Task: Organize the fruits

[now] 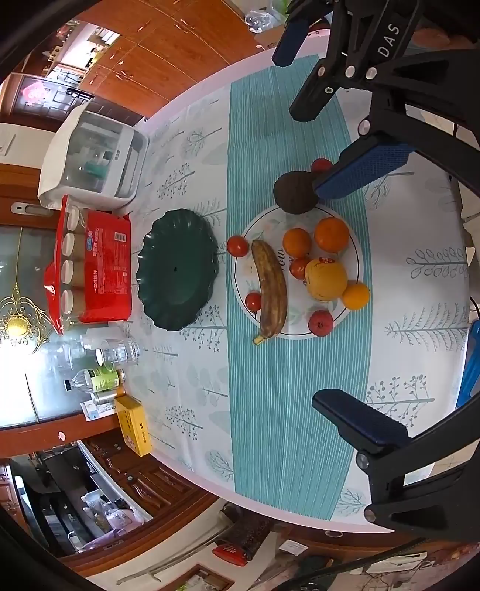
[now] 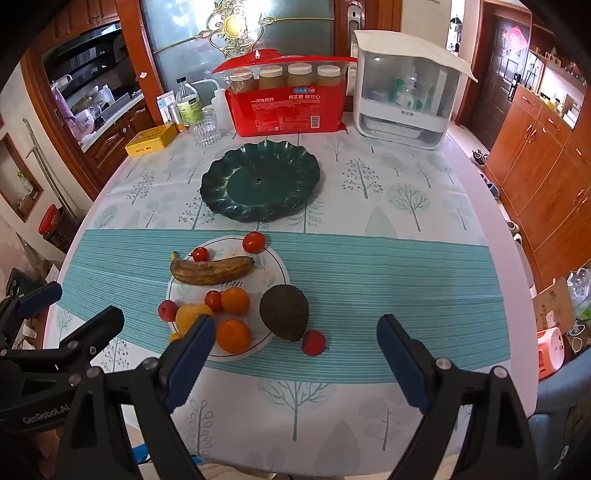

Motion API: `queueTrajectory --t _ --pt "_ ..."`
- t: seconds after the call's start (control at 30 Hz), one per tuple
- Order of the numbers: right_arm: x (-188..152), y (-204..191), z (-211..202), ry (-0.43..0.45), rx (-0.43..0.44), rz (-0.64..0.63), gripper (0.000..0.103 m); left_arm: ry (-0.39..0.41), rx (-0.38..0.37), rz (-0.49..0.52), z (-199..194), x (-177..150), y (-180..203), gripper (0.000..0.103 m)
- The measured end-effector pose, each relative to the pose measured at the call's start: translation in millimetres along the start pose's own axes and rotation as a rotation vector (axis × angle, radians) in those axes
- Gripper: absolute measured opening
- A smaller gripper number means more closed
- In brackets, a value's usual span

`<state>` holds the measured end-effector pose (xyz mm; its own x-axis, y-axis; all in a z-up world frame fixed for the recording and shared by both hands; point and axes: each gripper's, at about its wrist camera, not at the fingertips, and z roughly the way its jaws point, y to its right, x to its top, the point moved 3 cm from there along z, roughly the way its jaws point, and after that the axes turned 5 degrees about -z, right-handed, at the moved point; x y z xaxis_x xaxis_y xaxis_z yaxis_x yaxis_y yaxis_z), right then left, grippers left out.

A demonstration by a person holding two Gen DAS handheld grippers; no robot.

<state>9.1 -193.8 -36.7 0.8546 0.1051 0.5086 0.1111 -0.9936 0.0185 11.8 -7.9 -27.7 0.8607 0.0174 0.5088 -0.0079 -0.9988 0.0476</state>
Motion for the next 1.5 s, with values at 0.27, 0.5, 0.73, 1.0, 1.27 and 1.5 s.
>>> queueTrajectory --t 0.27,0.5,0.73,1.0,1.27,1.5 --pt "-1 4 -5 0.015 -0.005 -0.005 0.089 -0.006 -0.011 -0.013 -1 3 -2 0.102" --pt "0 4 -7 0.026 -0.007 -0.002 0.089 -0.011 -0.027 -0.038 -2 1 -7 0.102" --pt "2 11 -12 0.043 -0.005 0.010 0.089 -0.008 -0.046 -0.060 -3 -1 -9 0.102" --pt "4 23 -17 0.065 -0.003 0.004 0.089 0.011 -0.044 -0.099 -7 3 -16 0.102" --pt "7 30 -16 0.069 0.011 -0.022 0.089 0.002 -0.024 -0.110 -4 5 -18 0.102" --pt "17 47 -16 0.095 0.014 -0.033 0.088 0.045 0.011 -0.124 -9 12 -24 0.102"
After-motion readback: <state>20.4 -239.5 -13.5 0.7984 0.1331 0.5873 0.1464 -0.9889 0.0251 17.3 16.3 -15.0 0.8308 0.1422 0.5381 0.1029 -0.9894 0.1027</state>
